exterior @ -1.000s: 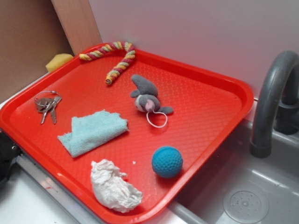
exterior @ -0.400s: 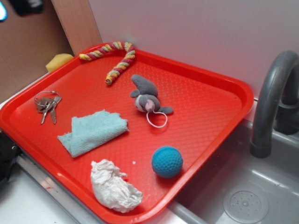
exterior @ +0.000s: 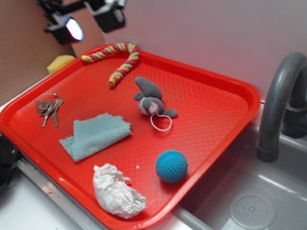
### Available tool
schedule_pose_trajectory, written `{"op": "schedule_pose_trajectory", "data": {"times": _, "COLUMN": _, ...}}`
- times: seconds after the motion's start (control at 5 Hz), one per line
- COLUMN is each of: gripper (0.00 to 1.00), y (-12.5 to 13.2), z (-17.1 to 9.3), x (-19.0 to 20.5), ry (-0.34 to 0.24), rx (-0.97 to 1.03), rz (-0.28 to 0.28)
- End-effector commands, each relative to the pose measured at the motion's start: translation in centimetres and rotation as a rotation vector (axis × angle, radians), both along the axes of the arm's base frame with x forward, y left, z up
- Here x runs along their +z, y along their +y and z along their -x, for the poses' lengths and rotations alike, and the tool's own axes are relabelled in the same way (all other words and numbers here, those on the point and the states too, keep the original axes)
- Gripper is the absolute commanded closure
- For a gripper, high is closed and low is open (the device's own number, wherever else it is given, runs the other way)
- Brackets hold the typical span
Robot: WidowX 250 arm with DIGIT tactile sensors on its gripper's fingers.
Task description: Grab the gray animal.
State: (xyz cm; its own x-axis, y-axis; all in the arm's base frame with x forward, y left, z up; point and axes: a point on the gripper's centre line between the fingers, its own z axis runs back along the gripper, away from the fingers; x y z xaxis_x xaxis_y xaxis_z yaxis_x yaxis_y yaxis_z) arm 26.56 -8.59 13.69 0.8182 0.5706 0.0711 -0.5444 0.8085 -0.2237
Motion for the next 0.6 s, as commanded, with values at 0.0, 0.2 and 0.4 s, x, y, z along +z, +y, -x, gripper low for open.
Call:
{"op": "schedule_pose_trajectory", "data": {"times": 0.0, "gripper": 0.0, "y": -2.0, "z": -2.5, "x": -6.6, "ry": 0.015, "rx": -0.138, "rz": 0.071}}
{"op": "schedule_pose_trajectory", "data": {"times": 0.2, "gripper": 0.0, "y": -4.6, "z": -2.4, "x": -8.3, "ry": 0.023, "rx": -0.213, "rz": 0.102}}
{"op": "schedule_pose_trajectory", "data": {"times": 0.4, "gripper": 0.0, "y": -5.5, "z": -2.3, "x": -9.5, "ry": 0.045, "rx": -0.23, "rz": 0.113}}
